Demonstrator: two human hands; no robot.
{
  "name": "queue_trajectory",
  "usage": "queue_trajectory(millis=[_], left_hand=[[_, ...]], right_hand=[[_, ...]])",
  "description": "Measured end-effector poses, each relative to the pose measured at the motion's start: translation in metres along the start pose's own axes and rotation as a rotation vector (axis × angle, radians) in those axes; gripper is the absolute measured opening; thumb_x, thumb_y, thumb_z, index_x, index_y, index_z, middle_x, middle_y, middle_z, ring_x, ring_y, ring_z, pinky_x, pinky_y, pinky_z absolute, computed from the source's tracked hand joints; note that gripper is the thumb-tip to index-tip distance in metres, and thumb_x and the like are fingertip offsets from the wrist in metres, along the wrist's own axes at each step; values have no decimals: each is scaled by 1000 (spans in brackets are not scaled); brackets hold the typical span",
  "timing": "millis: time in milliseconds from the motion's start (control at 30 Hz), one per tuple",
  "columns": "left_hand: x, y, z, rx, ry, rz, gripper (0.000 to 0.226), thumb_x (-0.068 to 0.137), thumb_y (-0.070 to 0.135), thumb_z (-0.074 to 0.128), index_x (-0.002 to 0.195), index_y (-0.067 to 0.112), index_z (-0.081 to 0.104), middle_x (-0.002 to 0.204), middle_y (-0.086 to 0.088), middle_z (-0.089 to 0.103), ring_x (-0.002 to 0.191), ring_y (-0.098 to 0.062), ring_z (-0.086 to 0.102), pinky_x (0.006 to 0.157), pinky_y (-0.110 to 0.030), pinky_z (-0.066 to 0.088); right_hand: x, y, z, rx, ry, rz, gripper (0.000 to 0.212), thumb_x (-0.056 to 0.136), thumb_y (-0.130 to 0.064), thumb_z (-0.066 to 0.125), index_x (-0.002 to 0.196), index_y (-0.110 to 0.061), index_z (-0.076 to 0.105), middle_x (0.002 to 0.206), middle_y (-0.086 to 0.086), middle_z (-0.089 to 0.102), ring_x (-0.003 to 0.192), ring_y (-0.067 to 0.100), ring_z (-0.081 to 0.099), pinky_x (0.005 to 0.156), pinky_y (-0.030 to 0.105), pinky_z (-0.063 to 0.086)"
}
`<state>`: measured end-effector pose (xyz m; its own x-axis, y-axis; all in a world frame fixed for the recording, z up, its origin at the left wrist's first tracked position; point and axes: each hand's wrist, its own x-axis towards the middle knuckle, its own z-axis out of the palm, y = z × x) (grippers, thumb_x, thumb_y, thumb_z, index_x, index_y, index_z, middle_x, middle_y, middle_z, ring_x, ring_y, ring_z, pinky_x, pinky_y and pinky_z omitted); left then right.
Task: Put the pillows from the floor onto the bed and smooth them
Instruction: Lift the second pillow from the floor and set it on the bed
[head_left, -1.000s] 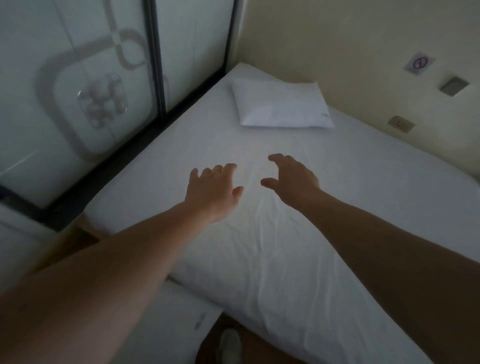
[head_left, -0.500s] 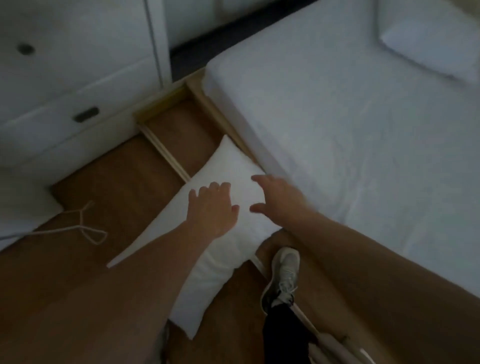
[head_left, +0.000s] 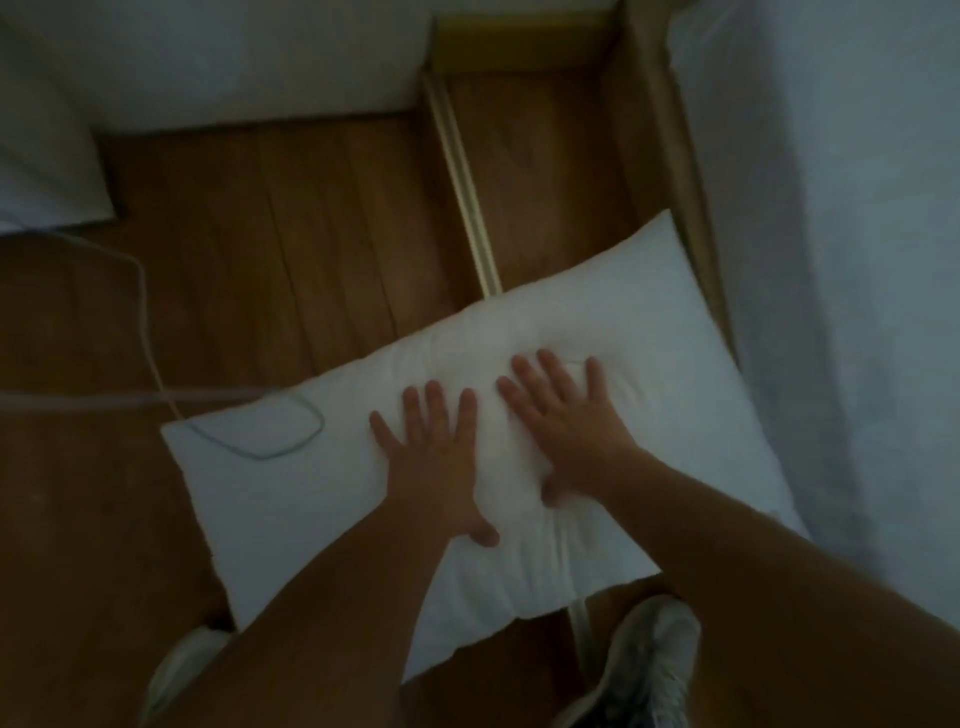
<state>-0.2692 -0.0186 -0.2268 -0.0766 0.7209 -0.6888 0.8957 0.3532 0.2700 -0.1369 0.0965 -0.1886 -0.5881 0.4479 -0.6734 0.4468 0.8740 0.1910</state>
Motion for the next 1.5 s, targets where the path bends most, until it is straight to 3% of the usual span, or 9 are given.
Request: queue_trajectory(millis=[100,200,267,333,467,633,733,1167,1500], left_hand=[[21,-6,27,-26,18,26,142,52,73,70,139,22,-30,155,-16,-23,140,-39,-19,103,-72,-6],[33,-3,29,-51,40,13,110,68,58,69,146,24,-1,156,-11,13,142,-32,13,106,-67,15],[32,-3,24,-78,98,10,74,78,42,65,138,22,28,139,-9,44,125,-28,43,102,-55,31],[24,-6,18,-139,205,34,36,86,23,55,121,15,48,111,-11,64,99,-29,60,86,-40,43],[-21,-5,-12,-318,251,71,17,87,15,52,102,10,59,94,-15,68,85,-32,63,67,-33,41],[-115,36,-64,-460,286,88,15,88,9,49,90,14,62,85,-7,70,77,-21,64,64,-25,39],[-147,78,-127,-423,334,136,12,88,9,52,90,14,62,79,-7,69,72,-21,63,61,-27,41],[-142,392,-375,13,621,421,12,80,26,61,86,16,57,79,-10,67,80,-34,62,66,-37,43],[-15,582,-426,-13,776,464,15,85,32,56,89,17,60,88,-8,68,88,-34,60,65,-34,33]], right_hand=[[20,-2,22,-1,-2,11,121,56,-58,77,147,-25,5,158,7,6,142,30,4,107,67,7],[26,-4,28,89,133,7,69,65,-36,78,126,-22,50,134,6,52,124,28,44,103,59,25],[25,-8,22,110,292,21,31,60,-17,81,88,-14,68,86,8,69,81,30,63,78,43,46],[22,-11,8,160,289,47,19,62,-10,77,78,-13,67,70,6,66,66,29,61,56,30,40],[-20,-5,-26,329,184,80,22,77,-18,65,98,-23,66,90,1,66,86,24,60,60,28,33],[-131,15,-100,454,298,87,26,49,-12,85,66,-24,68,62,-4,64,58,20,61,46,22,42],[-185,58,-146,494,330,169,25,52,-6,81,66,-22,69,63,-3,65,61,22,62,47,22,40],[-354,395,-201,488,598,368,15,72,-35,72,83,-27,67,86,-6,68,87,19,62,59,25,31],[-346,624,-138,419,704,437,12,78,-36,69,88,-29,68,92,-3,70,89,25,64,69,30,43]])
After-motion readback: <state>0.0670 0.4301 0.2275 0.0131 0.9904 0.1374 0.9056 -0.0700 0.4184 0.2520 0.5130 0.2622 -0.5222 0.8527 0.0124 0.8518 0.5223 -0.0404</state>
